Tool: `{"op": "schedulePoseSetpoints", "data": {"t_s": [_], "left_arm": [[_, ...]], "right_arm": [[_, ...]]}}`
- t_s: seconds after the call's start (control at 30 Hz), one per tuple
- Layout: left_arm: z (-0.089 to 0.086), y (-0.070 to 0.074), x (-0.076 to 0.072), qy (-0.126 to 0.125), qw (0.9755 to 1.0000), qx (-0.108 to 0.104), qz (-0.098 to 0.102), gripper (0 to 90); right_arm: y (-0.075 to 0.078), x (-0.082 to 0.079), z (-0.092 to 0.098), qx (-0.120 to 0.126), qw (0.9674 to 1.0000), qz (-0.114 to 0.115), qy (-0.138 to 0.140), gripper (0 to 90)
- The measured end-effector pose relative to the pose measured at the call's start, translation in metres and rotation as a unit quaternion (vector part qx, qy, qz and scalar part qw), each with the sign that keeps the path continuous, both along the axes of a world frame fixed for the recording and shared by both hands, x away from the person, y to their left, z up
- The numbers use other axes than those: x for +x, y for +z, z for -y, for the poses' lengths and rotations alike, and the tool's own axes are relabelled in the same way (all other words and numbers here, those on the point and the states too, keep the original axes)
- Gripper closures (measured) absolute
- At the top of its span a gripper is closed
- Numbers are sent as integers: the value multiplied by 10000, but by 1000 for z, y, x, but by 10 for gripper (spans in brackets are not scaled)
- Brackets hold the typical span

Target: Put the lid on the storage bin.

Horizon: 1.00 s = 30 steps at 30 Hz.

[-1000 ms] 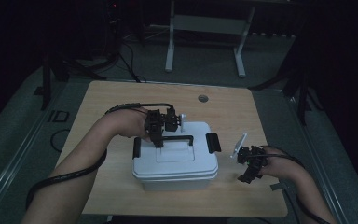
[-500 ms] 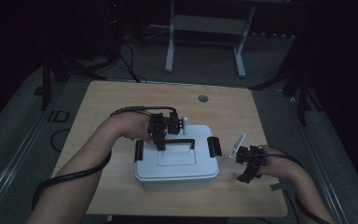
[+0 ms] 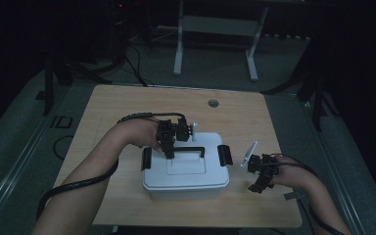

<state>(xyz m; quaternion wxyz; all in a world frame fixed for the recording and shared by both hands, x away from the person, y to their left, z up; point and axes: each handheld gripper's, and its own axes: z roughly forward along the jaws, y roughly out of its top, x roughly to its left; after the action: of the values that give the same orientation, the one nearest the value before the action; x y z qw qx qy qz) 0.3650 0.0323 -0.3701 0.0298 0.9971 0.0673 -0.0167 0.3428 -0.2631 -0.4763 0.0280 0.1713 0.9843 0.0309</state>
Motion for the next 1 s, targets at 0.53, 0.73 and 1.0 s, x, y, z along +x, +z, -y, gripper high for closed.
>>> {"op": "schedulePoseSetpoints", "data": {"t_s": [0.53, 0.73, 1.0], "left_arm": [[-45, 5, 0, 610, 9952, -648, 402, 19], [-69, 5, -5, 817, 9913, -941, 418, 19], [-103, -3, -12, 1065, 9877, -1088, 369, 19]], "right_arm": [[2, 0, -2, 3, 10000, 22, 6, 180], [5, -1, 1, 14, 10000, 27, -54, 180], [8, -1, 6, 66, 9999, 44, -123, 180]]}}
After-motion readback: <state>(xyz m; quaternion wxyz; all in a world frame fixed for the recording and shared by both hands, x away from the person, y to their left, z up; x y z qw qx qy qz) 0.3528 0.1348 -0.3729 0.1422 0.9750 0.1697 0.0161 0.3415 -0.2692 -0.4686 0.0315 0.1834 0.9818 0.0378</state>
